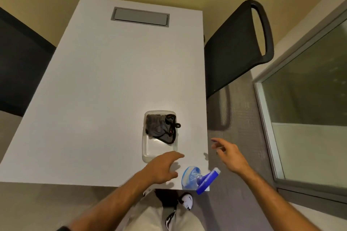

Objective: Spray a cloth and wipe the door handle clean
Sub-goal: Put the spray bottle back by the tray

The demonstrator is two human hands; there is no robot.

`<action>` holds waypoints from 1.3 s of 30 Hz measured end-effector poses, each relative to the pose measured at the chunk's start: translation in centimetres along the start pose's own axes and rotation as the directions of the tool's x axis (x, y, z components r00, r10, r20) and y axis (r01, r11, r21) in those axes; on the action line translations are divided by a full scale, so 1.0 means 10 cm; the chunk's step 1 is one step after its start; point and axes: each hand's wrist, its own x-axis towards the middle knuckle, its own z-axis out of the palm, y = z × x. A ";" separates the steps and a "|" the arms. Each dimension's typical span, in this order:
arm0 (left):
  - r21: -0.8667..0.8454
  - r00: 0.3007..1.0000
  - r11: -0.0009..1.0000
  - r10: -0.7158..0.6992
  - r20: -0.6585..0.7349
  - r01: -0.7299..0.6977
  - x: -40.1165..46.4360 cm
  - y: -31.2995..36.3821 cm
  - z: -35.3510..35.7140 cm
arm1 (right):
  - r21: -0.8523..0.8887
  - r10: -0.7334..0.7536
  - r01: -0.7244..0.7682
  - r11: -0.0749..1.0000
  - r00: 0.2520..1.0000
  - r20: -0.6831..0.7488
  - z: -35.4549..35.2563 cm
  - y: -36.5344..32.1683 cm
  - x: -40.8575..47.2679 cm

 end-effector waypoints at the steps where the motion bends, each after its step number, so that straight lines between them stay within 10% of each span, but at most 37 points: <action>1: -0.004 1.000 1.000 -0.023 0.019 0.023 -0.03 0.03 0.13 | -0.011 0.003 -0.002 1.000 0.999 0.051 0.04 0.06 -0.13; 8: -0.290 0.982 0.939 -0.191 0.017 0.187 -0.17 0.16 0.98 | 0.138 -0.073 0.025 0.990 0.931 0.356 0.38 0.15 -0.71; 17: -0.625 0.924 0.780 -0.263 -0.278 0.034 0.02 0.46 1.37 | 0.399 -0.099 -0.027 0.916 0.952 0.291 0.65 0.05 -0.78; 39: -0.295 0.891 0.952 -0.067 -0.449 -0.077 -0.16 0.29 -0.35 | 0.523 -0.101 0.201 0.828 0.972 -0.214 0.70 -1.26 -0.37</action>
